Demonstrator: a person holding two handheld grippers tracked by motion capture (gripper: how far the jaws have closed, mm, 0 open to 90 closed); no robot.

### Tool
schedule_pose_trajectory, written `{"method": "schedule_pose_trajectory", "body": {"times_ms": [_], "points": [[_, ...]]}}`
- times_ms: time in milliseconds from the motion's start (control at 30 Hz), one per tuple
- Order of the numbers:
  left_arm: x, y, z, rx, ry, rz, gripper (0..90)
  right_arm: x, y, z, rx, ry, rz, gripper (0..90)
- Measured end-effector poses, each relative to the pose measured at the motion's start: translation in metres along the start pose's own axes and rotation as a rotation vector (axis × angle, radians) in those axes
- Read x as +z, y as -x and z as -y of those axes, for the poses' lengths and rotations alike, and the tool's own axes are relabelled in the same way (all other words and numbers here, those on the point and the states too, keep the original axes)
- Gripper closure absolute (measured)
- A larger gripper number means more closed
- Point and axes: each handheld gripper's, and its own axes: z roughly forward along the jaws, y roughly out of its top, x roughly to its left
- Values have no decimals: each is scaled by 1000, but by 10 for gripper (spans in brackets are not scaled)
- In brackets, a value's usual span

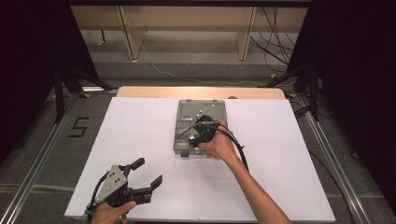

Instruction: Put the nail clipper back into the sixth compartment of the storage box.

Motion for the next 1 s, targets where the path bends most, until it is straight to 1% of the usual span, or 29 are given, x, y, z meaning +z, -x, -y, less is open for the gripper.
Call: {"method": "schedule_pose_trajectory", "body": {"times_ms": [67, 100, 200, 267, 300, 333, 367, 433, 467, 533, 567, 633, 667, 733, 767, 800, 833, 867, 900, 967, 1000], "points": [[0, 0, 0, -1, 1, 0, 159, -1, 0, 0, 0, -1, -2, 425], [0, 0, 0, 2, 2, 2, 159, -4, -1, 0, 9, 3, 4, 409], [0, 0, 0, 1, 1, 0, 159, -6, -1, 0, -2, 18, 3, 386], [0, 0, 0, -1, 1, 0, 159, -9, 0, 0, -4, 23, 12, 373], [0, 0, 0, 1, 1, 0, 159, -10, -1, 0, 9, 21, 7, 361], [0, 0, 0, 2, 1, 0, 159, -10, 0, 0, -4, 36, 18, 355], [0, 0, 0, 3, 1, 1, 159, -12, 0, 0, -12, 38, 19, 355], [0, 0, 0, 4, 1, 1, 159, -13, 1, 0, -15, 39, 15, 355], [0, 0, 0, 5, 1, 1, 159, -16, 0, 0, -37, 60, 19, 337], [0, 0, 0, 3, 0, 0, 159, -19, -2, 0, -29, 64, 27, 329], [1, 0, 0, 8, 2, 2, 159, -20, -2, 0, -49, 71, 27, 327], [1, 0, 0, 8, 3, 3, 159, -23, -3, 0, -56, 80, 29, 313], [0, 0, 0, 2, 0, 0, 159, -24, -4, 0, -45, 80, 26, 303], [1, 0, 0, 5, 1, 1, 159, -25, -4, 1, -60, 102, 44, 292], [1, 0, 0, 5, 1, 1, 159, -27, -5, 0, -49, 93, 34, 287], [1, 0, 0, 4, 1, 1, 159, -28, -4, 0, -64, 91, 31, 283], [1, 0, 0, 5, 1, 1, 159, -29, -4, 1, -70, 92, 39, 280], [1, 0, 0, 5, 0, 1, 159, -28, -3, 2, -74, 104, 42, 275], [1, 0, 0, 5, 0, 0, 159, -29, -4, 2, -67, 101, 45, 267], [0, 0, 0, 4, 0, 0, 159, -31, -3, 2, -74, 105, 51, 261], [0, 0, 0, 4, 0, 0, 159, -32, -4, 2, -69, 105, 46, 260]]}}
